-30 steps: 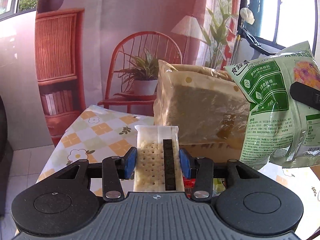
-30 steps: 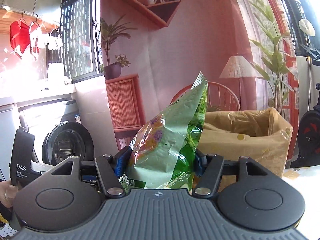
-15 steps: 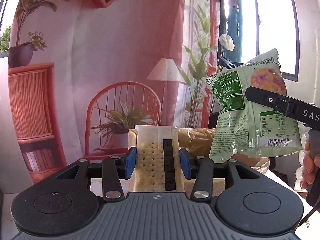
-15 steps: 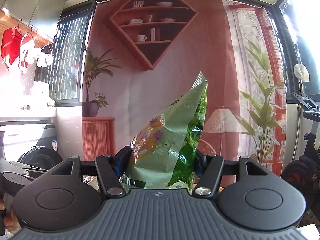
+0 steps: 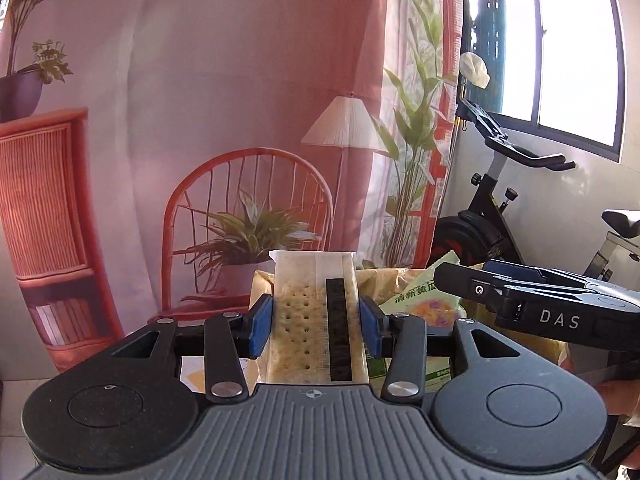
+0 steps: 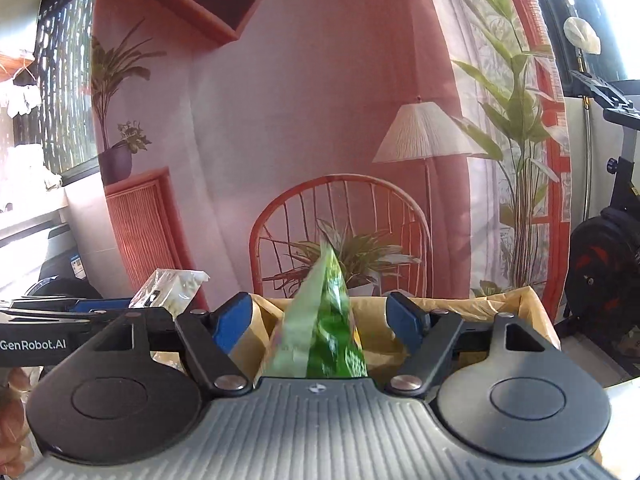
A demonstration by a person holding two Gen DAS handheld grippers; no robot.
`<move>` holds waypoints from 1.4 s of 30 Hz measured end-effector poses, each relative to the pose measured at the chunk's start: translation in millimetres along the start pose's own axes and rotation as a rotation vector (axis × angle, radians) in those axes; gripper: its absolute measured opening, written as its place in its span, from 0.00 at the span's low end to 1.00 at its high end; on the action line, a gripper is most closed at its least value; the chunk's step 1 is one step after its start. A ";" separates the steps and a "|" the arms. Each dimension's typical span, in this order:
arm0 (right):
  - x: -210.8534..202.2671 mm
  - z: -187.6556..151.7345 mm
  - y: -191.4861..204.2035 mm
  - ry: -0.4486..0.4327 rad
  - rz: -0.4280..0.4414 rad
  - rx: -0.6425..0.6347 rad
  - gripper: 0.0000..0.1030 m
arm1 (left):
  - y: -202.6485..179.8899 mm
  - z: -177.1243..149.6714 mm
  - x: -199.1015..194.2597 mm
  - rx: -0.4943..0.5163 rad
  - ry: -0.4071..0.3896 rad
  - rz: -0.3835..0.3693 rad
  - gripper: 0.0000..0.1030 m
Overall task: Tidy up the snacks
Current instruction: 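Carry the cracker packet and green bag over the box and open both tools, then grasp the red barcode bag with the right tool while the left nears the gold packet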
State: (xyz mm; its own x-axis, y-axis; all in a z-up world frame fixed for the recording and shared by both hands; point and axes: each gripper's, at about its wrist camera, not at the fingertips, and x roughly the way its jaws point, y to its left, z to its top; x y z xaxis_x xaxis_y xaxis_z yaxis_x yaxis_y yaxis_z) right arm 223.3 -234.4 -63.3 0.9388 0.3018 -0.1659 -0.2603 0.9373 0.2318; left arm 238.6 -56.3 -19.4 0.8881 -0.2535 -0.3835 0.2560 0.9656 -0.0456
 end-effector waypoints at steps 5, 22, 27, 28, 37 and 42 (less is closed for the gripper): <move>-13.9 -1.5 -15.1 0.000 0.007 0.003 0.77 | -6.6 0.3 16.4 0.010 0.013 -0.013 0.47; -94.2 -27.7 -22.8 -0.029 0.058 0.037 0.71 | -4.1 -21.9 -19.8 -0.045 0.037 -0.018 0.65; -114.3 -53.0 -14.9 -0.010 0.067 0.075 0.68 | 1.1 -49.6 -48.7 -0.025 0.068 -0.031 0.65; -118.2 -59.8 -13.1 -0.002 0.065 0.081 0.66 | 2.8 -56.9 -51.5 -0.023 0.081 -0.028 0.64; -133.7 -119.1 -10.2 0.118 0.033 0.144 0.64 | 26.5 -121.9 -44.0 -0.065 0.232 -0.005 0.56; -120.9 -148.8 -13.7 0.224 0.021 0.153 0.63 | 29.3 -149.9 -31.7 -0.070 0.289 0.007 0.52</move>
State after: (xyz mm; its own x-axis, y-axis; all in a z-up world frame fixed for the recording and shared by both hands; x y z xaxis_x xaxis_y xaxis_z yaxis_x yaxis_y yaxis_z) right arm 79.8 -257.8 -189.1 0.8561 0.3676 -0.3632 -0.2261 0.8985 0.3763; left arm 160.8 -11.3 -146.8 0.7414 -0.2299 -0.6305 0.2143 0.9714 -0.1022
